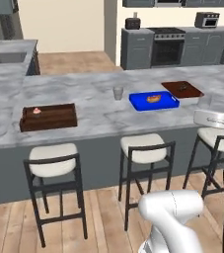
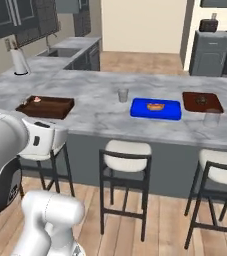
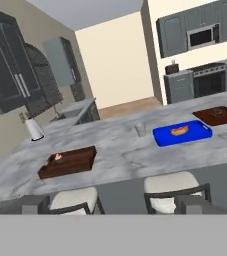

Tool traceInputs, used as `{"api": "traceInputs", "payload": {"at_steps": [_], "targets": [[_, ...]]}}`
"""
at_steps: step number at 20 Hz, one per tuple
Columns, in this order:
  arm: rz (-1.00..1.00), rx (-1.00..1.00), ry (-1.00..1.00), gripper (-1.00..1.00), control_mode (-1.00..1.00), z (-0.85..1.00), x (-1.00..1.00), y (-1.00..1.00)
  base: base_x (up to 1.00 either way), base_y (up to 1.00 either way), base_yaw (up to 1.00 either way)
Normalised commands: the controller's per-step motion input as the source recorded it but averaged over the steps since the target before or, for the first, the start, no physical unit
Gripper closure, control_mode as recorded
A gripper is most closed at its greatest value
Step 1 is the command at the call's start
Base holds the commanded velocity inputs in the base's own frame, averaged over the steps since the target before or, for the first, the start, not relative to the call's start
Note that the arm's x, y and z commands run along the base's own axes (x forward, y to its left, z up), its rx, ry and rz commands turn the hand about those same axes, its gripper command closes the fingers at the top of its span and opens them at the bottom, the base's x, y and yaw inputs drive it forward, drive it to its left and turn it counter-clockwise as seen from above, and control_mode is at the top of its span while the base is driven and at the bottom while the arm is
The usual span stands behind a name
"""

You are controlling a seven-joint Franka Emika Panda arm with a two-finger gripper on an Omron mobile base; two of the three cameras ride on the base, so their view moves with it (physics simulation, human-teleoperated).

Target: Take the donut and cupcake from the fridge and place them on the empty tray on the dining counter.

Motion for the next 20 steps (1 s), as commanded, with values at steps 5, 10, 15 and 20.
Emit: {"api": "traceInputs", "payload": {"at_steps": [5,10,15,20], "targets": [[0.0,0.0,0.0,-1.0,1.0,0.0,0.0,0.0,-0.05,-1.0,-0.16],[0.0,0.0,0.0,-1.0,1.0,0.0,0.0,0.0,-0.16,-1.0,-0.1],[0.0,0.0,0.0,-1.0,1.0,0.0,0.0,0.0,-0.03,-1.0,-0.06],[0.0,0.0,0.0,-1.0,1.0,0.0,0.0,0.0,0.0,-1.0,-0.08]]}}
